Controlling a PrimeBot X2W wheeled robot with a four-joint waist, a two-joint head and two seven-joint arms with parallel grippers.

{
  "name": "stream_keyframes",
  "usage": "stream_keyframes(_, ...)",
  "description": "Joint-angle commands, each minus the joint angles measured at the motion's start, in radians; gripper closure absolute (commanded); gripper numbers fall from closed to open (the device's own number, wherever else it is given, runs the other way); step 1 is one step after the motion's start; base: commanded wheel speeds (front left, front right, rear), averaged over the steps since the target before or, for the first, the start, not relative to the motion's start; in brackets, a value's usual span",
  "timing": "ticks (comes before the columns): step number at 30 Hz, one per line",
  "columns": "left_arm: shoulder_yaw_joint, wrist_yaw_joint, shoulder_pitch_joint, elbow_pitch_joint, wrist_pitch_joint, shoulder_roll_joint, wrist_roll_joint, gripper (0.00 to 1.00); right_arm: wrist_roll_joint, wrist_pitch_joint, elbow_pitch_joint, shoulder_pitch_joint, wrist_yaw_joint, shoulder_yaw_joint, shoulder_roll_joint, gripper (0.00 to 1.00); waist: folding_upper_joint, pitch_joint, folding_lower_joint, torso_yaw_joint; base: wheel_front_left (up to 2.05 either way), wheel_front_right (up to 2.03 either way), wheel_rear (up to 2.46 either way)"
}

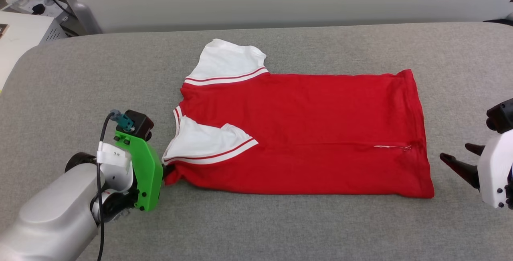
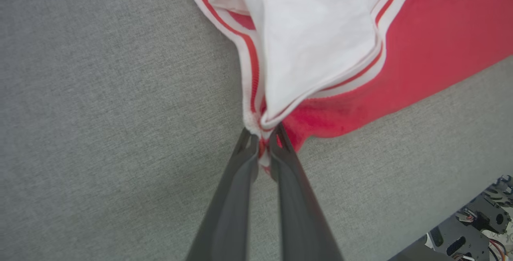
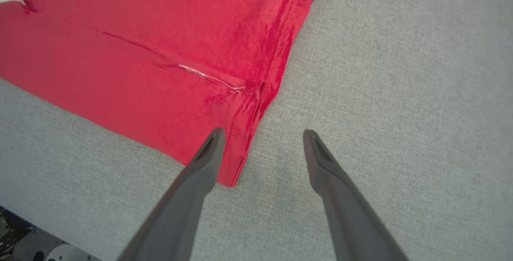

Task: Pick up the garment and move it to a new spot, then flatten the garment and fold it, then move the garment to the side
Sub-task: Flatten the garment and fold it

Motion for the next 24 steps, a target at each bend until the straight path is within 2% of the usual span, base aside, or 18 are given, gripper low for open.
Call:
stream_keyframes(1, 0.003, 0.012, 0.014, -0.016, -0.008, 0.007, 0.009, 1.00, 0.015, 0.030, 0.001, -0.016, -0.001, 0.006, -0.004, 0.00, 0.0000, 0.008, 0.0000, 0.007, 0.00, 0.00, 0.00)
stream_keyframes(8, 0.004, 0.033, 0.012, -0.069, -0.020, 0.013, 0.024, 1.00, 0.025, 0.097, 0.075, -0.023, -0.001, 0.034, 0.038, 0.00, 0.0000, 0.044, 0.0000, 0.029, 0.00, 0.00, 0.00)
stream_keyframes(17, 0.005, 0.047, 0.026, -0.074, -0.037, -0.002, 0.017, 1.00, 0.010, 0.038, 0.245, -0.021, -0.001, 0.078, 0.146, 0.00, 0.0000, 0.080, 0.0000, 0.048, 0.00, 0.00, 0.00)
stream_keyframes(21, 0.001, 0.046, 0.042, -0.061, -0.050, -0.007, 0.015, 1.00, 0.020, -0.001, 0.294, -0.008, -0.001, 0.107, 0.172, 0.00, 0.0000, 0.080, 0.0000, 0.049, 0.00, 0.00, 0.00)
stream_keyframes(22, 0.000, 0.045, 0.048, -0.057, -0.052, -0.006, 0.014, 1.00, 0.023, -0.012, 0.298, -0.009, -0.001, 0.113, 0.174, 0.54, 0.0000, 0.077, 0.0000, 0.046, 0.00, 0.00, 0.00)
stream_keyframes(23, -0.002, 0.045, 0.054, -0.054, -0.054, -0.006, 0.012, 1.00, 0.024, -0.034, 0.302, -0.010, -0.001, 0.117, 0.172, 1.00, 0.0000, 0.073, 0.0000, 0.045, 0.00, 0.00, 0.00)
stream_keyframes(24, -0.003, 0.044, 0.059, -0.051, -0.056, -0.007, 0.011, 1.00, 0.026, -0.045, 0.303, -0.010, -0.001, 0.123, 0.169, 1.00, 0.0000, 0.068, 0.0000, 0.044, 0.00, 0.00, 0.00)
